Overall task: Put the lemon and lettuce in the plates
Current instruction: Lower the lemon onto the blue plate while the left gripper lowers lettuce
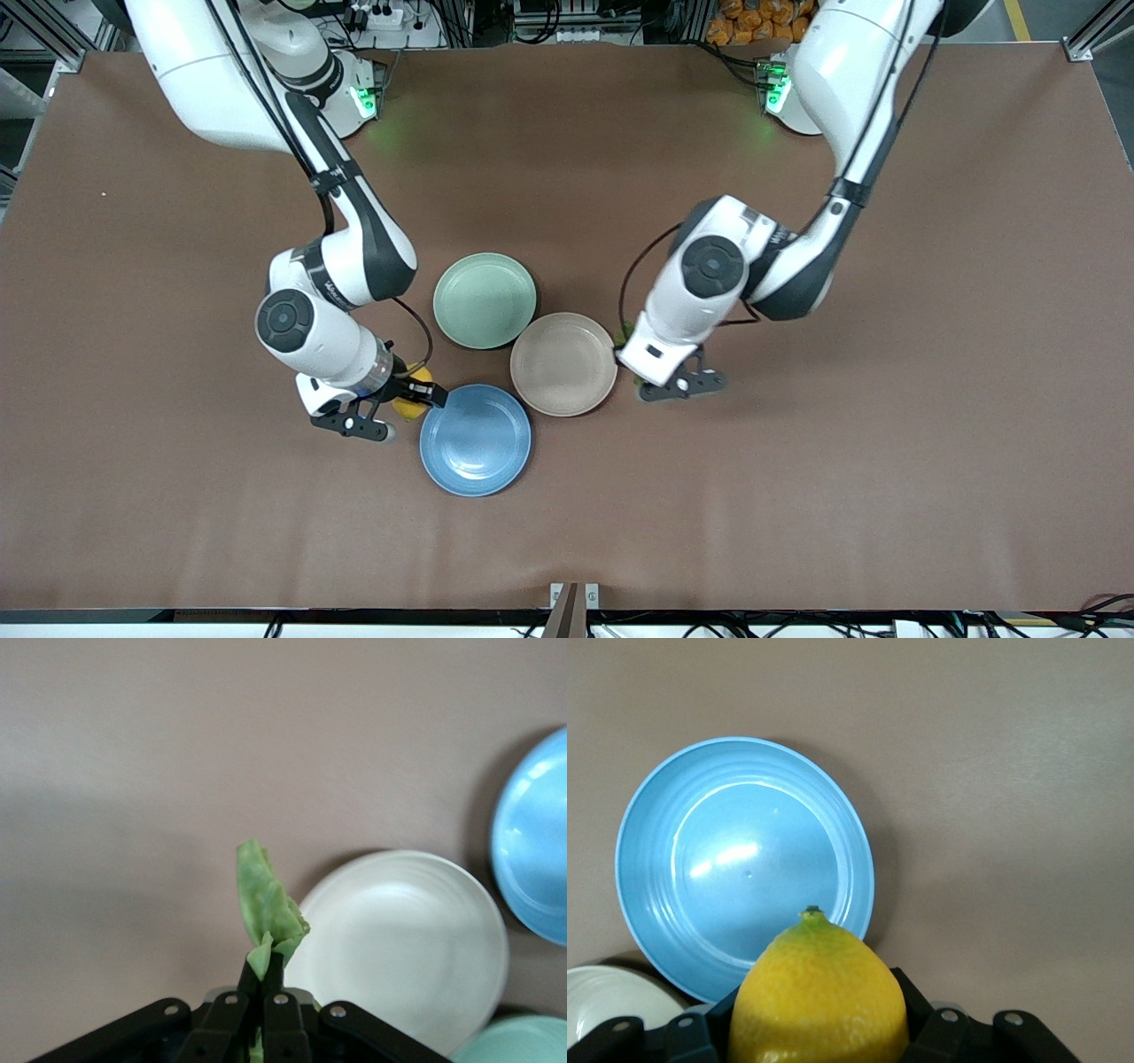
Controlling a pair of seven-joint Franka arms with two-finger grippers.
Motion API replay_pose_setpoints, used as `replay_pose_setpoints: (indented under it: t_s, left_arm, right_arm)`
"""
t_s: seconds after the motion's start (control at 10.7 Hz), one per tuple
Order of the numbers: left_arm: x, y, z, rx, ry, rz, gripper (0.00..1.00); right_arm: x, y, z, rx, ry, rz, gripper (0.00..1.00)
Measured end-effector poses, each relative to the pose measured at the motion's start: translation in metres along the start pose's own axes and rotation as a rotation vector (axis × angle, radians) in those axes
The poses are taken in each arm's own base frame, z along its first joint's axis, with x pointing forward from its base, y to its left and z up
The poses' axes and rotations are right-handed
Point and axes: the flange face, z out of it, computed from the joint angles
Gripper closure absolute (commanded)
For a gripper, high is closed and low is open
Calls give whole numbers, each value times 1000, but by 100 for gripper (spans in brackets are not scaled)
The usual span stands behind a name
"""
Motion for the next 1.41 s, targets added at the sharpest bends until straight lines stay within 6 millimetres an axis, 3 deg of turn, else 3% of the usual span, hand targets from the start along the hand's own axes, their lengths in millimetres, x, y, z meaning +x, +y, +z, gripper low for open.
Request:
replay_pose_setpoints:
  t_s: [0.28, 0.75, 0.94, 1.13, 1.22, 1.31, 1.41]
  left_arm:
    - [-39, 38, 15, -16, -4, 15, 100]
    - [-58, 56, 44, -52, 7, 28, 100]
    - [-56, 58, 47, -78, 26, 25, 100]
    - [-52, 59, 53, -111, 50, 22, 100]
    - [-51, 59, 57, -127, 61, 19, 62]
    - [-50, 59, 61, -137, 69, 18, 3]
    - [-49, 59, 65, -140, 70, 16, 0]
  right_arm:
    - [-1, -16, 9, 41, 58, -14, 55]
    - [-4, -24, 65, 100, 159, -21, 52]
    - [-8, -27, 78, 105, 166, -28, 39]
    - [-11, -31, 82, 113, 176, -35, 13]
    - [-12, -32, 83, 114, 177, -37, 0]
    - [-12, -34, 83, 116, 180, -39, 0]
    - [-13, -36, 82, 116, 180, -44, 0]
